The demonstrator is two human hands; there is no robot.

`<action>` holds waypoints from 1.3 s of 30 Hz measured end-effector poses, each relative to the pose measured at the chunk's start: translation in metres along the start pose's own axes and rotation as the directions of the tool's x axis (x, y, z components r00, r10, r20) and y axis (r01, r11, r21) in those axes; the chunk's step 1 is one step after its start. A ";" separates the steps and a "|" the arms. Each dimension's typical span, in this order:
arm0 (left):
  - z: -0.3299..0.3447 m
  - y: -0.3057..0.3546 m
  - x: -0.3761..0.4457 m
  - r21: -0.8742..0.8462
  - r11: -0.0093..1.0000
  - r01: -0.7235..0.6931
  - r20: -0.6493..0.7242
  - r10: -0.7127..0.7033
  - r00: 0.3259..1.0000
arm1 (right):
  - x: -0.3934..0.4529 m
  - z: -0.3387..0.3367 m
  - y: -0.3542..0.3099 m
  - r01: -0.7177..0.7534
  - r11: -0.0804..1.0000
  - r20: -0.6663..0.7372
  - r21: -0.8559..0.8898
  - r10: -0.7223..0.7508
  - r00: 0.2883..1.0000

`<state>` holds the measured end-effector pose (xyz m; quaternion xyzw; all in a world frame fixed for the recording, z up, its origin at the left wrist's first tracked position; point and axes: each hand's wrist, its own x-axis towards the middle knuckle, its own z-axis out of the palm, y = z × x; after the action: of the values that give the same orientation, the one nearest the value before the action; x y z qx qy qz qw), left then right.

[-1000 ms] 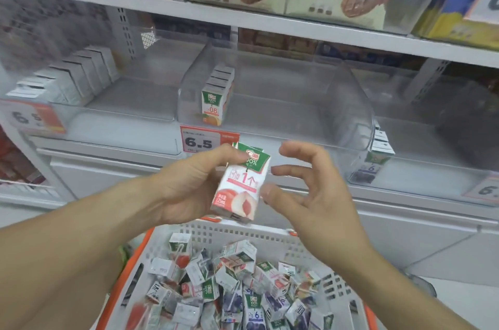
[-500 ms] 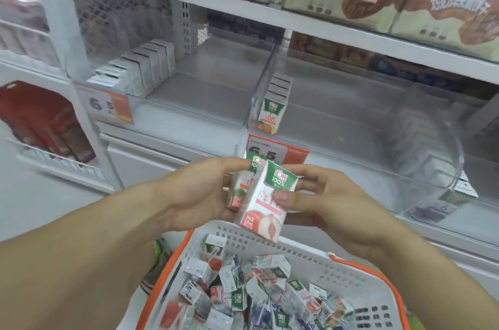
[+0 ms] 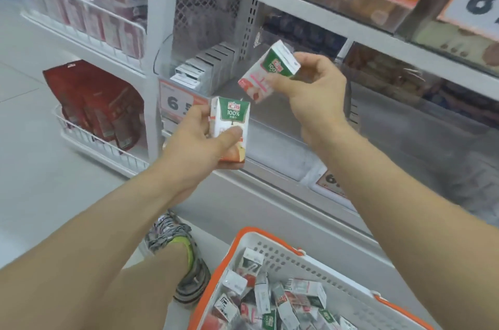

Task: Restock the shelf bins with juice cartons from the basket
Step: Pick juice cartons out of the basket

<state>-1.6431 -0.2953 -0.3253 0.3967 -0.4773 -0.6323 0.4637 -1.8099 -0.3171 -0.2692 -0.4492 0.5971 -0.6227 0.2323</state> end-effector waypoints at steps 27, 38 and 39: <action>0.003 0.000 0.005 0.164 0.983 -0.082 0.159 0.056 0.986 | 0.046 -0.006 -0.013 -0.210 0.963 0.444 -0.169 0.264 0.856; 0.096 0.003 -0.025 0.269 0.900 -0.342 0.557 0.144 0.818 | -0.066 -0.164 -0.030 -0.092 0.972 0.413 -0.216 0.176 0.893; 0.105 0.002 -0.026 0.277 0.892 -0.358 0.577 0.144 0.804 | -0.067 -0.173 -0.027 -0.097 0.975 0.399 -0.199 0.171 0.901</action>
<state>-1.7352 -0.2452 -0.2978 0.2140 -0.7486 -0.5476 0.3065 -1.9157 -0.1644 -0.2419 -0.5473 0.6159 -0.4412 0.3556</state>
